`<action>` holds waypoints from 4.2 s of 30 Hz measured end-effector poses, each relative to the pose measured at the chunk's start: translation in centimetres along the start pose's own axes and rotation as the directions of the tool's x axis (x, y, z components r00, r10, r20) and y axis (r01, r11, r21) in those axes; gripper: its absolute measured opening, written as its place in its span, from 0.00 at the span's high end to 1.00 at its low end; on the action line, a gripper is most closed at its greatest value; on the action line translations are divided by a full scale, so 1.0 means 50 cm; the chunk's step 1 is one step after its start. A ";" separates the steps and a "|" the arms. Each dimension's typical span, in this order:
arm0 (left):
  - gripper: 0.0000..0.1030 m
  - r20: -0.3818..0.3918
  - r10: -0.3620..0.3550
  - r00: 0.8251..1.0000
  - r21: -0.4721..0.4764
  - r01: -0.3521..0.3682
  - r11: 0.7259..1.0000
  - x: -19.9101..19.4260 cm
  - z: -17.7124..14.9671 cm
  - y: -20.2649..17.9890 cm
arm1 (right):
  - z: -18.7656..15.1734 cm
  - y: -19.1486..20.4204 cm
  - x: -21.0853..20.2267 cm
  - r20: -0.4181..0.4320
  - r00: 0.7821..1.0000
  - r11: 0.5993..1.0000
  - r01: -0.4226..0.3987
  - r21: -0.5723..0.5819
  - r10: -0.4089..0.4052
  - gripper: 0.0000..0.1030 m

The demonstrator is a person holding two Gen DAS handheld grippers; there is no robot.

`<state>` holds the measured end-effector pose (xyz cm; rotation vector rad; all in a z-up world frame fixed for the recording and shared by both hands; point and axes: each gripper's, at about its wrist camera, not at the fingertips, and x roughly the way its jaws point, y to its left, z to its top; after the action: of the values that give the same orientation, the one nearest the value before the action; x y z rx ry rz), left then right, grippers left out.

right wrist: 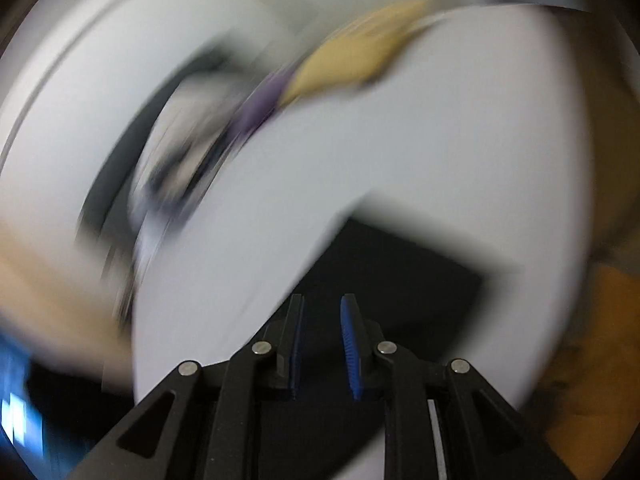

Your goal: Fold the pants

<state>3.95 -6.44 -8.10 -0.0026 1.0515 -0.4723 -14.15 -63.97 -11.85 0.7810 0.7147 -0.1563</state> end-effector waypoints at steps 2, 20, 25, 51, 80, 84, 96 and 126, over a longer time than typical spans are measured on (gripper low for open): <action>0.18 0.005 -0.006 1.000 0.000 0.006 1.000 -0.004 -0.002 0.002 | -0.009 0.090 0.089 -0.176 0.984 0.990 -0.056 -0.127 0.033 0.79; 0.18 0.027 -0.038 0.999 -0.027 0.039 0.999 -0.012 -0.015 0.038 | 0.004 0.137 0.194 -0.130 0.973 0.919 0.128 -0.373 -0.188 0.52; 0.18 0.033 -0.028 0.999 -0.017 0.028 0.999 -0.009 -0.015 0.031 | -0.062 0.129 0.238 -0.286 0.923 0.888 0.107 -0.448 -0.256 0.52; 0.18 0.041 0.095 0.995 -0.123 -0.089 0.988 -0.071 -0.061 0.130 | -0.012 -0.110 0.036 0.064 0.944 0.946 0.323 0.028 -0.324 0.75; 0.18 0.038 -0.094 0.995 0.007 0.094 0.996 -0.109 -0.037 -0.039 | -0.118 -0.344 -0.083 0.184 0.983 0.884 -0.099 0.456 0.015 0.23; 0.18 -0.001 -0.126 0.992 -0.003 0.126 0.992 -0.068 -0.023 -0.059 | -0.108 -0.347 -0.061 0.198 0.980 0.864 -0.112 0.490 0.014 0.23; 0.18 -0.091 -0.049 0.995 0.054 0.054 0.997 0.032 -0.014 -0.065 | -0.042 -0.366 -0.032 0.269 0.960 0.846 -0.211 0.490 0.084 0.25; 0.19 -0.084 -0.150 0.985 -0.023 0.149 0.989 0.029 -0.023 0.006 | -0.052 0.067 -0.046 0.183 0.982 0.964 0.094 -0.247 -0.049 0.93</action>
<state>3.69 -6.45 -9.94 -0.0769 1.1436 -0.6044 -15.99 -60.08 -9.71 0.4884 0.5821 -0.1919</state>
